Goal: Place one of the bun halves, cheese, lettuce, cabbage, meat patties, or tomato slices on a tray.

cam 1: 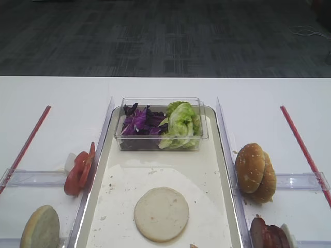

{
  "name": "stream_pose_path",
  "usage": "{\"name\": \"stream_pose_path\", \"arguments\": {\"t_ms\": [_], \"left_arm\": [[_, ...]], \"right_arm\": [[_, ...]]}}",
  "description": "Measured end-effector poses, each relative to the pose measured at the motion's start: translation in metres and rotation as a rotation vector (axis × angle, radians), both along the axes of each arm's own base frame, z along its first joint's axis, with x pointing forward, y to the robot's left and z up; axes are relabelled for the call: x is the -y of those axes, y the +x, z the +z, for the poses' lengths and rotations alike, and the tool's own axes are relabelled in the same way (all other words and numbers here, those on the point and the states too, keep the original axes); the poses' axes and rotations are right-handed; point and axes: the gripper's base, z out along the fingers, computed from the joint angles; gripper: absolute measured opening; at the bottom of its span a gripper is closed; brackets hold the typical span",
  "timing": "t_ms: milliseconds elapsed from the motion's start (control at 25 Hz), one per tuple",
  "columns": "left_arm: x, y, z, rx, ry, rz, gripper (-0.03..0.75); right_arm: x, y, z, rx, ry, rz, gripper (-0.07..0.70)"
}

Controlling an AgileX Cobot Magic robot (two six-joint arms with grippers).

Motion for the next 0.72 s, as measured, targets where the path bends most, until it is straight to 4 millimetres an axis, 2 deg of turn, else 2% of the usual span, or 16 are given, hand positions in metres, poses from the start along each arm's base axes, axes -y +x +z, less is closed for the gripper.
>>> {"name": "stream_pose_path", "arguments": {"t_ms": [320, 720], "left_arm": [[-0.007, -0.069, -0.003, 0.094, -0.001, 0.001, 0.284], [-0.018, -0.128, -0.019, 0.219, 0.064, 0.014, 0.284]], "right_arm": [[0.000, 0.000, 0.000, 0.000, 0.000, 0.000, 0.324], [0.000, 0.000, 0.000, 0.000, 0.000, 0.000, 0.324]]}}
